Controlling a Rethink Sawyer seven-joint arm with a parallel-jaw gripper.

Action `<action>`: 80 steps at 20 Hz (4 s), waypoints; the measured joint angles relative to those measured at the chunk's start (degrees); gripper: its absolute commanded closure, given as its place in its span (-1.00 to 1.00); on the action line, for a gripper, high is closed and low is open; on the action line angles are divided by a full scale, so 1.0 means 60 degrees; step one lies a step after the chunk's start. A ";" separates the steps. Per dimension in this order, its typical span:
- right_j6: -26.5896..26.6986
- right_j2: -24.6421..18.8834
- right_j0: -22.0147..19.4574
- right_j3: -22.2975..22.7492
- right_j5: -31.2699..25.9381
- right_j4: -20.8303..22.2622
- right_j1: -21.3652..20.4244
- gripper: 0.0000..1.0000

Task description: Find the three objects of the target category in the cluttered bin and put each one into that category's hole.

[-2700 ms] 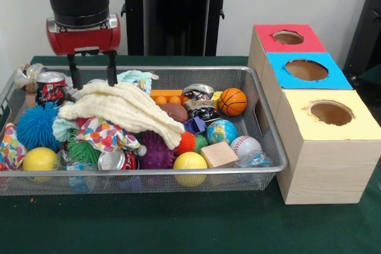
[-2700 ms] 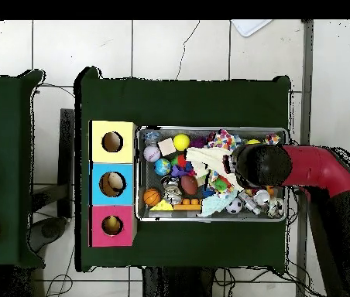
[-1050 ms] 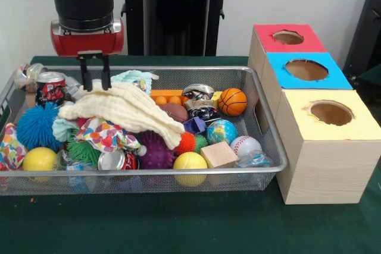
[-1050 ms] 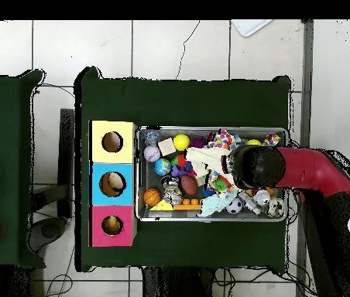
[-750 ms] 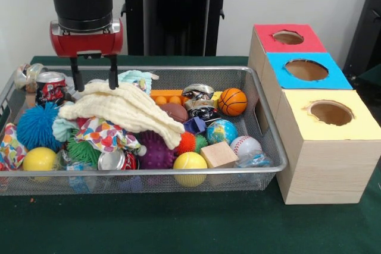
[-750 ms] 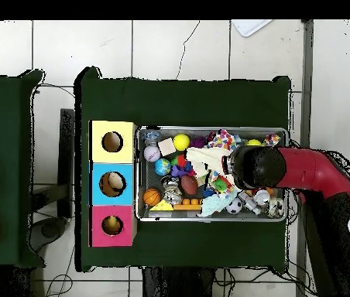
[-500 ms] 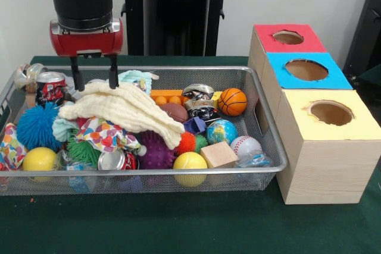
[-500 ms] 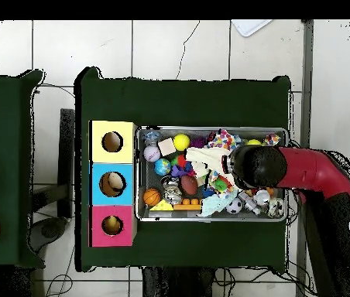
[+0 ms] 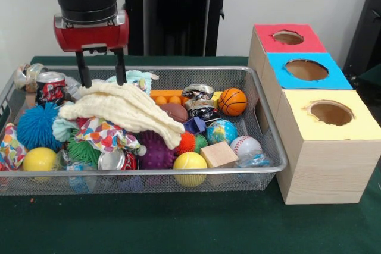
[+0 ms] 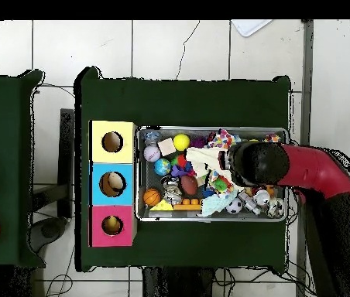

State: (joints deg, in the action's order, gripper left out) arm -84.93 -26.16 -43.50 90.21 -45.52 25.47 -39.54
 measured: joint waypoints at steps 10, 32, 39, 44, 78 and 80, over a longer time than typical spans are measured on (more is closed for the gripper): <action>0.0000 0.0215 0.0269 -0.0018 0.1150 -0.0004 0.0865 -1.00; 0.0000 0.1898 0.1382 -0.0817 0.2327 0.0309 0.2166 1.00; 0.0000 0.2103 0.1529 -0.0834 0.2325 0.0229 0.2052 1.00; 0.0000 0.2259 0.1676 -0.0669 0.1955 -0.0100 0.1412 1.00; -0.0222 0.3082 0.4125 0.0415 -0.0445 -0.3345 -0.1654 1.00; -0.0281 0.3153 0.4299 0.0462 -0.0445 -0.3433 -0.1671 1.00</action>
State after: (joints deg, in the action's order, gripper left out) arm -86.61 -7.24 -17.71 92.98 -48.19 4.87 -49.57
